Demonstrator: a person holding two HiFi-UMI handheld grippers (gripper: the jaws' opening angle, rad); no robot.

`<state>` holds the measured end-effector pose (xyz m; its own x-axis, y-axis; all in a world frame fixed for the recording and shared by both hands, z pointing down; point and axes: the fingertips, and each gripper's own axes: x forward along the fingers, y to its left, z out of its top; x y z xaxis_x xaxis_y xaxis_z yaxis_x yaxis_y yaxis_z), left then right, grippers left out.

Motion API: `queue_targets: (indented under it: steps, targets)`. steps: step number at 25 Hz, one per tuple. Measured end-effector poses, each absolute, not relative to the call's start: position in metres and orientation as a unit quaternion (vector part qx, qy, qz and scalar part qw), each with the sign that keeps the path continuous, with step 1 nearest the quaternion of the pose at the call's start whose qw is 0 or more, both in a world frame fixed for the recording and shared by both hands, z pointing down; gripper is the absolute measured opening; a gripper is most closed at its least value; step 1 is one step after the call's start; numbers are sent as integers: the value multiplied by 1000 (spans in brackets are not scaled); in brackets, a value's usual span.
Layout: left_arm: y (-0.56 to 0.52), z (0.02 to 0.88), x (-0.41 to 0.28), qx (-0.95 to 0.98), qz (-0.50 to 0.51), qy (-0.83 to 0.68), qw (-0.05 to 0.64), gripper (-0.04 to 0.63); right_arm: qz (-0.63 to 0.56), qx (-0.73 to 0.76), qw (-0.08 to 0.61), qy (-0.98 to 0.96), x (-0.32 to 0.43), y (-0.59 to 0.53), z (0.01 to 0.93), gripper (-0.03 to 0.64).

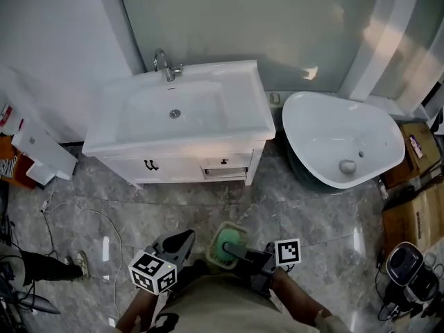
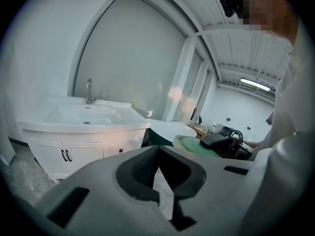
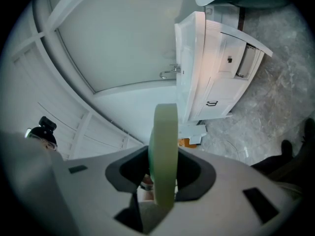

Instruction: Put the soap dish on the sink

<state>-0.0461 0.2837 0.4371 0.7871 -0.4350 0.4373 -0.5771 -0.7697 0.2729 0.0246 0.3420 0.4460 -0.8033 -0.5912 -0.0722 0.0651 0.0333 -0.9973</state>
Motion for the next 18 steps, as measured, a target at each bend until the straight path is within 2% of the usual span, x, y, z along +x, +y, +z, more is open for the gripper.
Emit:
queue_targets:
  steps: [3,18]
  targets:
    - [280,434,-36,924,186,-279,183,20,-666,-188,246,679,32,338,444,147]
    - [226,437,-30,922,159,-270,228,20,-654,-217,228,688,42,293,438,149]
